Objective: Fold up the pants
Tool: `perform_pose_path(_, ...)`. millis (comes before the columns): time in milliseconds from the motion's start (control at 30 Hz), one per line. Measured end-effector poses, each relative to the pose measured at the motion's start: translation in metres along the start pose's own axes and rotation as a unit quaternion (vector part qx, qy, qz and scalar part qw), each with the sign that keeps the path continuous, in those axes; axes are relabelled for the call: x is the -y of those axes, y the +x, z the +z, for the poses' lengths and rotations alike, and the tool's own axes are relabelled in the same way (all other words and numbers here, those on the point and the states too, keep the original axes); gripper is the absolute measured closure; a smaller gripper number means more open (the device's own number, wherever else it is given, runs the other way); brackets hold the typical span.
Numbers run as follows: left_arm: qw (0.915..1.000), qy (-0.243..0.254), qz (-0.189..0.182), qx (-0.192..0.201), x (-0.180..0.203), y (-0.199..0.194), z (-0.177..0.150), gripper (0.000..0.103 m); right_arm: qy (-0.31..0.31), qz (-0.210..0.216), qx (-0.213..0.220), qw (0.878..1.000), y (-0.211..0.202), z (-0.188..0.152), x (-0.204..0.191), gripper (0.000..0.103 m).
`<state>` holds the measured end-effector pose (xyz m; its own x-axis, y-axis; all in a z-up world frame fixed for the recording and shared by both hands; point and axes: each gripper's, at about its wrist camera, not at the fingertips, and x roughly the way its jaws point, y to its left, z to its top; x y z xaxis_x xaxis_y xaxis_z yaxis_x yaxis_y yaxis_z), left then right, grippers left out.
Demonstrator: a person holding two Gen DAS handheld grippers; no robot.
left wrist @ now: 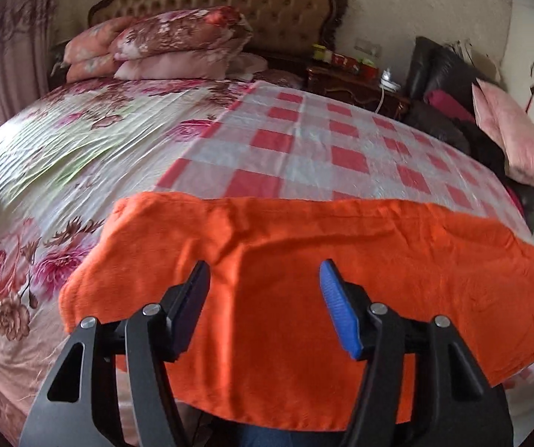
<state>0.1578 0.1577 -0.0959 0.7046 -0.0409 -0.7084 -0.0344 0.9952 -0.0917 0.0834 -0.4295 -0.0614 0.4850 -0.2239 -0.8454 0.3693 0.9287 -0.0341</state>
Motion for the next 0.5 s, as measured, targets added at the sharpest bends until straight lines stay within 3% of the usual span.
perform_pose_path(100,0.9990,0.034,-0.026,-0.010,0.039,0.010,-0.003,0.040,-0.068,0.039,0.011,0.997,0.011,0.036,-0.023,0.022)
perform_pose_path(133,0.9983,0.041,-0.040,-0.012,0.049,0.010,-0.005,0.039,-0.090,0.051,0.001,0.995,0.025,0.052,-0.031,0.018)
perform_pose_path(200,0.9973,0.049,-0.054,-0.013,0.063,0.006,-0.009,0.037,-0.102,0.041,-0.025,0.994,0.050,0.072,-0.037,0.017)
perform_pose_path(333,0.9978,0.052,-0.037,-0.017,0.062,-0.002,-0.021,0.035,-0.077,0.071,-0.080,0.991,0.093,0.099,-0.034,0.017)
perform_pose_path(433,0.9990,0.028,-0.021,-0.027,0.046,-0.005,-0.024,0.035,-0.094,0.135,-0.102,0.981,0.107,0.101,-0.047,0.018)
perform_pose_path(467,0.9993,0.020,-0.016,-0.029,0.041,-0.004,-0.024,0.035,-0.098,0.146,-0.105,0.979,0.110,0.100,-0.050,0.020)
perform_pose_path(500,0.9994,0.016,-0.010,-0.029,0.036,-0.007,-0.025,0.035,-0.100,0.150,-0.108,0.978,0.114,0.099,-0.052,0.043)
